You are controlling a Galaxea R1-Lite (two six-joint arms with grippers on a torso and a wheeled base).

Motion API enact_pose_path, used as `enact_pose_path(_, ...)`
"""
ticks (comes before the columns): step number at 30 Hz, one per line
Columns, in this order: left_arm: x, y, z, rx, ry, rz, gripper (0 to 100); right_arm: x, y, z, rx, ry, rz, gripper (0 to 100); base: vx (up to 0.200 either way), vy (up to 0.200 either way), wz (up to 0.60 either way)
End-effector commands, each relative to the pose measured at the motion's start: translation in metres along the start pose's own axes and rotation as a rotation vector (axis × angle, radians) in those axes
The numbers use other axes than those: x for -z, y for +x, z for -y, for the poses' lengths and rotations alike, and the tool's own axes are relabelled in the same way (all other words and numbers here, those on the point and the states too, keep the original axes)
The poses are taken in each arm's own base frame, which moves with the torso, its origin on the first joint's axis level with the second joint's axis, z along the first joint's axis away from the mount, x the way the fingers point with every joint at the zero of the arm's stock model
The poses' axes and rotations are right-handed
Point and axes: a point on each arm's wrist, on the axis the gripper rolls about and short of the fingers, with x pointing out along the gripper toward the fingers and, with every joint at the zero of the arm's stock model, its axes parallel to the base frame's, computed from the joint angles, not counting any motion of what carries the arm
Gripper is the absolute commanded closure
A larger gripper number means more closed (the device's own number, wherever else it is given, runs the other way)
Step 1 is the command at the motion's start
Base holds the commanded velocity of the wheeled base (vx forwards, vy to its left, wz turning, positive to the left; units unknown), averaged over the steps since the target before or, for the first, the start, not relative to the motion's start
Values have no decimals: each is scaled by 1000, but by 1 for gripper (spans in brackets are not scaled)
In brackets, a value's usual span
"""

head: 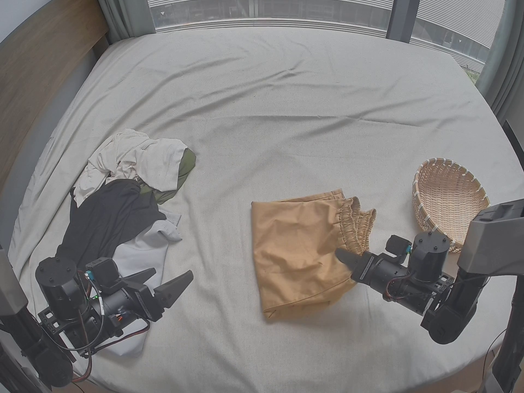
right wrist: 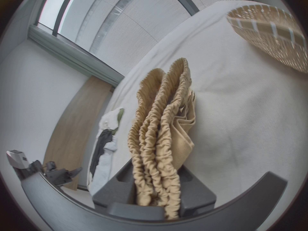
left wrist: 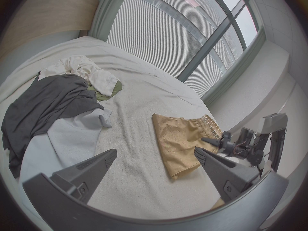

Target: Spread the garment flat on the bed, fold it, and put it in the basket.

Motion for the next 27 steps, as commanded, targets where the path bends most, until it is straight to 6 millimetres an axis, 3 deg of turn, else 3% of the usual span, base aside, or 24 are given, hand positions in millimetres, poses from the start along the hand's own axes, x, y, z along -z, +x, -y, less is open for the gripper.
enact_pose_path(1,3,-1,-2,-7,52,-15,0,-12,-19,-48,-171,-35,36,100,0,0,0)
enact_pose_path(6,3,-2,-2,-8,78,-16,0,-7,-26,-66,-263,-99,3,100,0,0,0)
enact_pose_path(13,6,-2,-2,-12,76,-33,0,-20,-30,-76,-315,-108,49,100,0,0,0)
enact_pose_path(17,6,-1,-2,-11,77,-35,0,-29,-40,-92,-396,-119,72,100,0,0,0)
enact_pose_path(27,7,-1,-2,-12,76,-38,0,-49,-36,-102,-422,-125,135,100,0,0,0)
